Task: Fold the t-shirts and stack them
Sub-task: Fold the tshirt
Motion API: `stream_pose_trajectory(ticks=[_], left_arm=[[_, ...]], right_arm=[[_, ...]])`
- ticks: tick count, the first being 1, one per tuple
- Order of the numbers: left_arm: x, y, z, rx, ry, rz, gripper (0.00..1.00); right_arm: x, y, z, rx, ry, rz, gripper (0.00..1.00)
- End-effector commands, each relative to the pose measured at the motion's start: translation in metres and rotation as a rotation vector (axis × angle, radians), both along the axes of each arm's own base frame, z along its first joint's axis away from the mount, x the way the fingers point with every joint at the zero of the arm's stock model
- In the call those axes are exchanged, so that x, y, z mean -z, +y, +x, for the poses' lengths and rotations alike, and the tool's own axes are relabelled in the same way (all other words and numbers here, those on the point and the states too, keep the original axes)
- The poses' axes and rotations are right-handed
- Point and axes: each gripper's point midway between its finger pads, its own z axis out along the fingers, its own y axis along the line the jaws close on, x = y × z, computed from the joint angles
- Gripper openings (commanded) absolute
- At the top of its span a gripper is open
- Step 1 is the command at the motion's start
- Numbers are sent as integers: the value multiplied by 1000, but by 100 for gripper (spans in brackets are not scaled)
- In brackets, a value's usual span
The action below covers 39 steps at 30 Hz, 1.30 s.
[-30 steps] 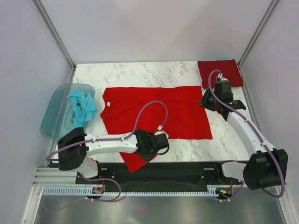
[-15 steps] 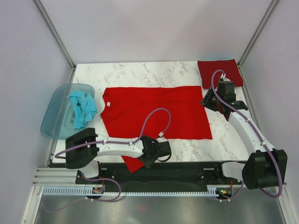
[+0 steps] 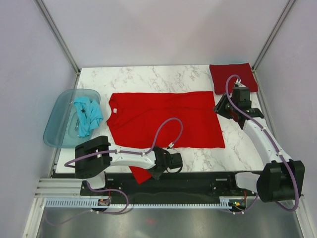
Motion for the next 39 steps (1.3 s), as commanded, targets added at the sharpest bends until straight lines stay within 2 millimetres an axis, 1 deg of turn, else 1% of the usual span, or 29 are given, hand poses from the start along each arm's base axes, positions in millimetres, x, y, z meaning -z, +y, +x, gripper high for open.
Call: stream_pose_trajectory(ticks=[1, 2, 3, 4, 5, 6, 7, 9, 10, 11, 12, 13, 14, 15, 16, 17, 21, 23, 26, 28, 34, 37, 39], left_arm=[[2, -5, -3, -23, -2, -30, 35], [0, -6, -3, -22, -5, -32, 32], [-2, -6, -2, -22, -11, -34, 21], [-6, -7, -1, -24, -17, -41, 15], [-8, -8, 1, -24, -24, -45, 10], [-11, -7, 3, -23, -37, -40, 2], [-14, -8, 5, -24, -48, -47, 2], [-18, -7, 8, -19, -62, -45, 2], [-20, -8, 8, -18, -66, -49, 2], [-23, -9, 10, -20, -74, -60, 2], [-25, -9, 11, -21, -76, -65, 2], [-27, -10, 12, -21, -79, -73, 2], [-32, -10, 14, -20, -83, -88, 2], [-33, -10, 16, -22, -85, -93, 2], [-34, -9, 17, -23, -85, -94, 2], [-36, -8, 20, -24, -77, -103, 2], [-45, -1, 32, -32, -84, -124, 2], [-48, 5, 40, -49, -85, -129, 2], [-57, 11, 54, -63, -95, -152, 2], [-62, 13, 61, -46, -97, -160, 2], [-66, 28, 91, -90, -86, -168, 2], [-66, 29, 100, -83, -76, -175, 2], [-67, 34, 108, -95, -78, -169, 2]], right_arm=[[-12, -1, -1, 22, -50, 20, 43], [-9, -1, -3, 29, -41, 27, 43], [-10, -1, -5, 35, -46, 32, 43], [-7, -2, -8, 46, -37, 38, 43], [3, -2, -14, 61, -12, 52, 43], [4, 0, -18, 87, -5, 83, 43], [15, 1, -25, 97, 22, 102, 43], [22, 5, -29, 96, 36, 127, 41], [21, 8, -26, 79, 13, 133, 41], [21, 15, -25, 34, 6, 151, 41], [24, 20, -22, -3, 12, 150, 41], [16, 26, -15, -59, -12, 132, 41], [15, 32, -12, -106, -11, 130, 42], [18, 38, -9, -128, 4, 117, 42], [17, 38, -6, -128, 4, 107, 42], [12, 40, -1, -125, -1, 111, 42], [27, 35, -1, -9, 68, 114, 41], [34, 35, -3, 8, 82, 100, 41], [43, 38, -6, 2, 106, 76, 41], [46, 38, -8, 2, 115, 69, 40], [51, 36, -8, -9, 122, 42, 41], [54, 35, -7, -6, 126, 30, 41], [55, 36, -5, -8, 129, 30, 41]])
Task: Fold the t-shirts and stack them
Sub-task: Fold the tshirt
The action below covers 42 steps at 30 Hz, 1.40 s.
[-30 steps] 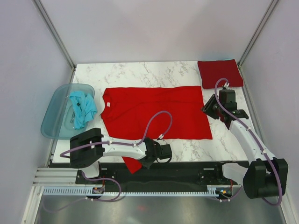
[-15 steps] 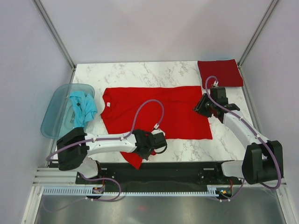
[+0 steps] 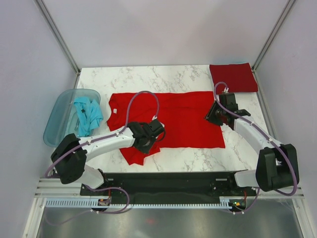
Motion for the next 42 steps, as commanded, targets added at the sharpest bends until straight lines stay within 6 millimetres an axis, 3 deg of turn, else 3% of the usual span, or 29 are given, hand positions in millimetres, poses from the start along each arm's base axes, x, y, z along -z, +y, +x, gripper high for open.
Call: stream_pose_trajectory(ticks=[1, 7, 11, 13, 14, 18, 23, 24, 25, 28, 31, 35, 42], left_arm=[[-16, -8, 19, 72, -31, -39, 2], [-23, -7, 46, 81, -63, -29, 2], [-13, -16, 54, 123, -53, -18, 3], [-13, -20, 59, 125, -53, -16, 13], [-16, -21, 61, 117, -58, -27, 28], [-54, -24, 94, 43, -121, -144, 41], [-83, 17, 167, -153, -176, -220, 38], [-85, 19, 184, -179, -181, -232, 36], [-85, 36, 199, -238, -179, -245, 34], [-78, 57, 232, -283, -167, -250, 33], [-64, 76, 250, -308, -163, -198, 39], [-52, 86, 269, -273, -145, -191, 40], [-31, 103, 281, -274, -93, -223, 41]], right_arm=[[-7, -1, 11, 0, -28, -22, 41], [-5, 0, 15, -2, -29, -24, 41], [-3, 1, 17, -7, -26, -26, 41], [-2, 1, 18, -9, -26, -24, 41], [-2, 1, 19, -9, -24, -25, 41], [-9, 6, 26, -35, -64, -25, 41], [-12, 31, 35, -118, -78, -15, 43], [-14, 35, 37, -126, -87, -13, 43], [-14, 36, 37, -130, -90, -12, 43], [-16, 41, 36, -147, -98, -3, 43], [-20, 41, 38, -157, -110, -3, 43], [-23, 42, 39, -161, -116, 1, 44], [-28, 41, 44, -158, -134, -15, 44]])
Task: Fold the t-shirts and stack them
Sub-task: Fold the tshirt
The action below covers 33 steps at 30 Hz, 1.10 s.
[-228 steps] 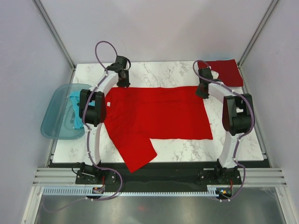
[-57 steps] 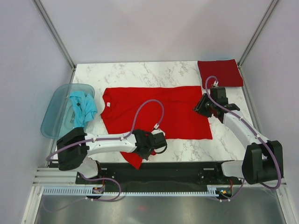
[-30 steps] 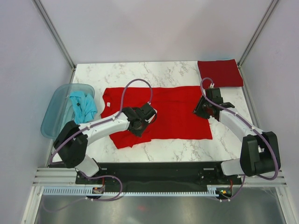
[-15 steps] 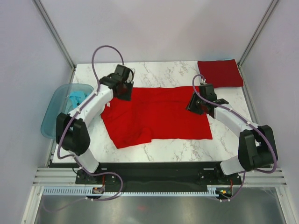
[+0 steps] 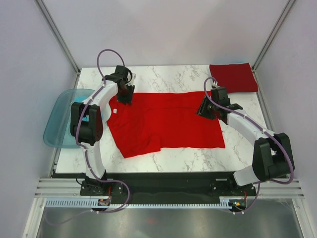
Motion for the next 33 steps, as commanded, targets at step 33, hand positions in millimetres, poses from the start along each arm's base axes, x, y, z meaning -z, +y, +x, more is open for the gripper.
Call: stream_pose_trajectory(ticks=[33], left_arm=[[17, 3, 8, 62, 46, -105, 19]], right_arm=[[-23, 5, 14, -10, -76, 22, 44]])
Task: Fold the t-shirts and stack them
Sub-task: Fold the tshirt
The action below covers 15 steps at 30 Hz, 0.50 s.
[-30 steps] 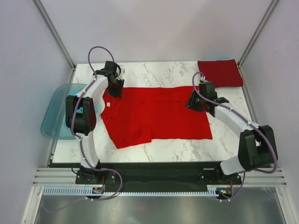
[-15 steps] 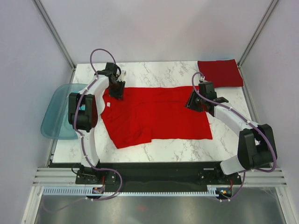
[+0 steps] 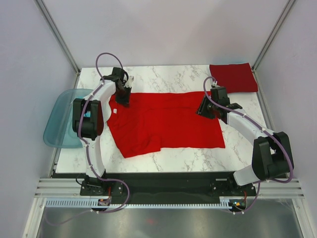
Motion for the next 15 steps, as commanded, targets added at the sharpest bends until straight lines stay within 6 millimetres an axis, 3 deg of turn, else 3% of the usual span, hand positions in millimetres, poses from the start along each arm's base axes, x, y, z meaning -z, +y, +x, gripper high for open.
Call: stream_pose_trajectory(ticks=[1, 4, 15], left_arm=[[-15, -6, -3, 20, -27, -29, 14], [-21, -6, -9, 12, -32, -26, 2], [-37, -17, -34, 39, -47, -40, 2]], right_arm=[[-23, 4, 10, -6, -69, 23, 44], [-24, 5, 9, -6, -70, 30, 44], [-26, 4, 3, -4, -76, 33, 44]])
